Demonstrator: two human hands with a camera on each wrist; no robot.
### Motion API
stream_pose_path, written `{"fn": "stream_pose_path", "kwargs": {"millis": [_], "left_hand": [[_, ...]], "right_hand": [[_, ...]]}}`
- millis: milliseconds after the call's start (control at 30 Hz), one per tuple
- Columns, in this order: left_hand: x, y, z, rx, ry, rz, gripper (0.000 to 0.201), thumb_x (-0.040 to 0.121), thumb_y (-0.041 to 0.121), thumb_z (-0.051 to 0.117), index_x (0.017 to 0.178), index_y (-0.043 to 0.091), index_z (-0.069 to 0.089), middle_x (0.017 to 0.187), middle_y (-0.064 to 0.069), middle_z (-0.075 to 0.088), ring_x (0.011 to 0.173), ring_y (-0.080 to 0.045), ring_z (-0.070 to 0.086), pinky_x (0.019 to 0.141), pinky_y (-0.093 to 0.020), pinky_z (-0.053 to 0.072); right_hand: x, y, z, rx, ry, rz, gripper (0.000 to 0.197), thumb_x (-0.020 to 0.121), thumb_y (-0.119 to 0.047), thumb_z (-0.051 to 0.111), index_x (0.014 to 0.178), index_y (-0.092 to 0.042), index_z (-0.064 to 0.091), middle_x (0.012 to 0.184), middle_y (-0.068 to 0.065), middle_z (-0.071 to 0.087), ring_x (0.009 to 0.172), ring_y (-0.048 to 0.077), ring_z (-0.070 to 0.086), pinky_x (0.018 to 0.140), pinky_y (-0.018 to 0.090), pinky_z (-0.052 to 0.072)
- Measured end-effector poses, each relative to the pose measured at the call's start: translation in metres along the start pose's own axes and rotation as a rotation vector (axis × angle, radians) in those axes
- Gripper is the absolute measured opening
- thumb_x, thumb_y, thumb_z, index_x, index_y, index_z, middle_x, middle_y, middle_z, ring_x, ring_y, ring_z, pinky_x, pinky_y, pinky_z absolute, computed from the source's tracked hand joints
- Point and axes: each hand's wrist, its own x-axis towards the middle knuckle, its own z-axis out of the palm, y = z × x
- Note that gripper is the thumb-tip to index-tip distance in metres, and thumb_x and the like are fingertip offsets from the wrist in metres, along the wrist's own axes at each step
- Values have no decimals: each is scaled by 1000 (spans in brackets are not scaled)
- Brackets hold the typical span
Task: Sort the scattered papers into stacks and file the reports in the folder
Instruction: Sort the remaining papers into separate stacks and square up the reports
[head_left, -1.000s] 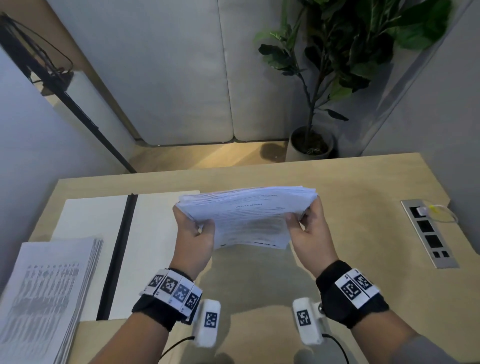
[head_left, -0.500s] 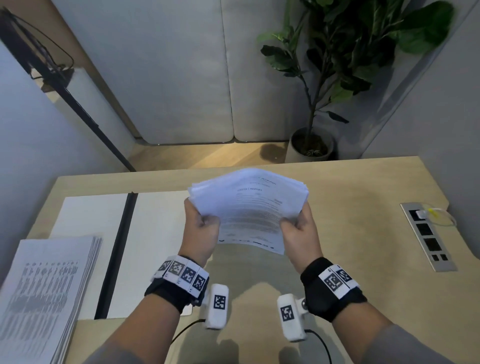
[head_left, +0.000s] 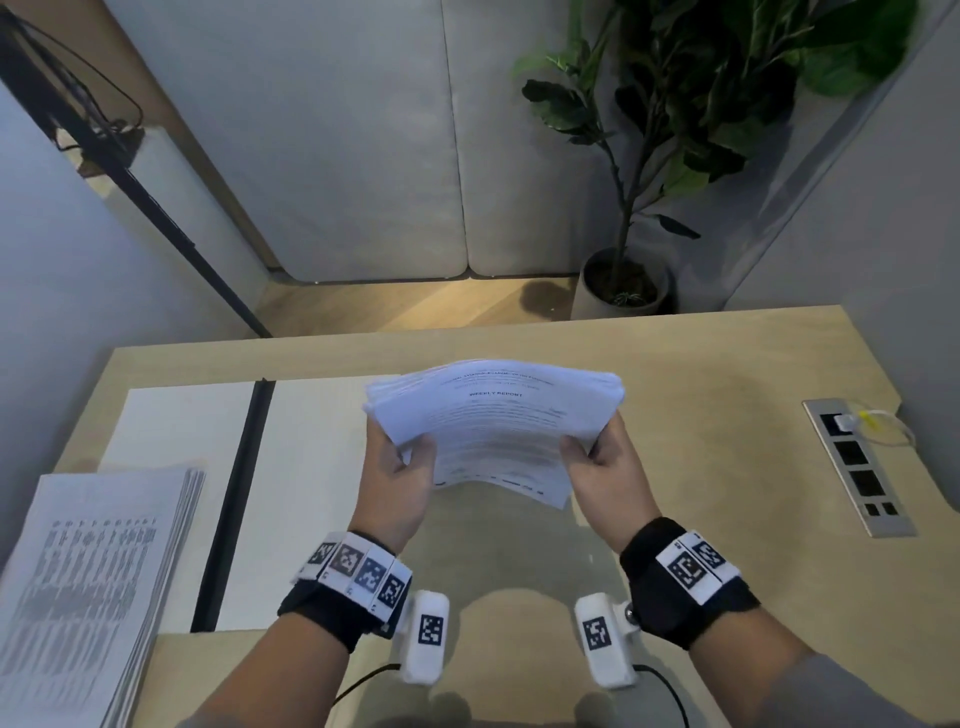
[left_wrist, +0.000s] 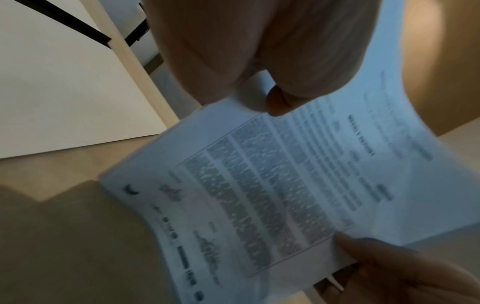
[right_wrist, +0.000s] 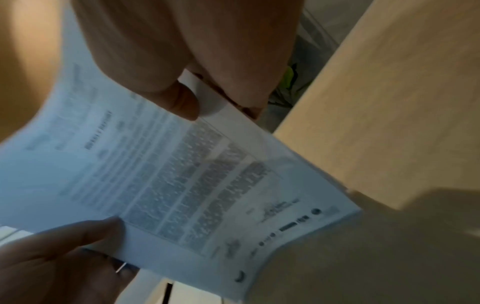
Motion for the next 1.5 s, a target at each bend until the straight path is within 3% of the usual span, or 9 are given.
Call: {"fn": "stream_pose_path", "kwargs": {"millis": [167,300,567,767,933,1133,1267,1367,1500], "left_hand": [[1,-29,9,4,34,-81,60,96,-2,52,150,21,41,144,0,56,138,-15,51,115,-48,44],[1,-31,11,-62,88,-48,55,94,1,53,145,17,40,139,-2,56,131,-11,54,109,-36,47],[0,-54,18,-9,69,-86,57,99,1,56,150,19,39,141,8,55,127,8,51,97,-6,43],[-1,-69,19,81,-26,-120,50,105,16,52,153,26,40,150,9,52,140,-2,46,112,-27,42],[-8,-64,24,93,-52,-194,44,108,27,50,150,34,42,147,13,53,136,-5,48,114,-31,39],[-16,-64,14,140,1,-231,48,105,36,54,152,29,45,146,12,57,135,-9,53,111,-35,45],[-25,-53,-19,93,2,-260,35,101,40,61,136,39,59,129,19,68,118,-5,65,82,-20,58],[-31,-52,-53,72,-42,-333,32,101,36,62,133,41,63,125,21,71,116,-6,67,98,-38,56],[-45,-55,-103,77,-9,-448,31,103,29,58,131,38,63,124,18,72,116,-9,68,102,-42,54]], "right_hand": [[2,20,7,-24,-8,127,58,97,7,46,139,-32,52,127,-7,69,118,5,64,110,40,50],[4,21,10,4,51,112,55,93,6,46,133,-30,59,122,-6,72,115,11,67,104,41,53],[4,30,12,-11,38,153,47,94,6,46,122,-28,61,99,-19,74,94,-3,68,79,15,55],[12,45,9,-60,-2,221,42,99,-3,52,131,-29,58,115,-16,72,103,-9,66,97,28,50],[16,56,7,-167,-37,200,41,100,-10,52,134,-33,55,129,-14,66,123,7,59,110,37,46],[19,53,6,-224,-54,135,39,100,-6,52,134,-25,57,128,-8,66,122,12,60,105,33,46],[28,49,6,-222,-168,171,39,96,-7,63,130,-25,59,123,-10,72,115,12,68,103,41,53],[29,48,21,-159,-314,275,36,96,-5,66,130,-18,61,123,-4,75,112,17,72,103,49,55],[19,46,69,-115,-476,352,37,98,-1,65,132,-14,60,126,-1,75,114,20,73,105,49,54]]}}
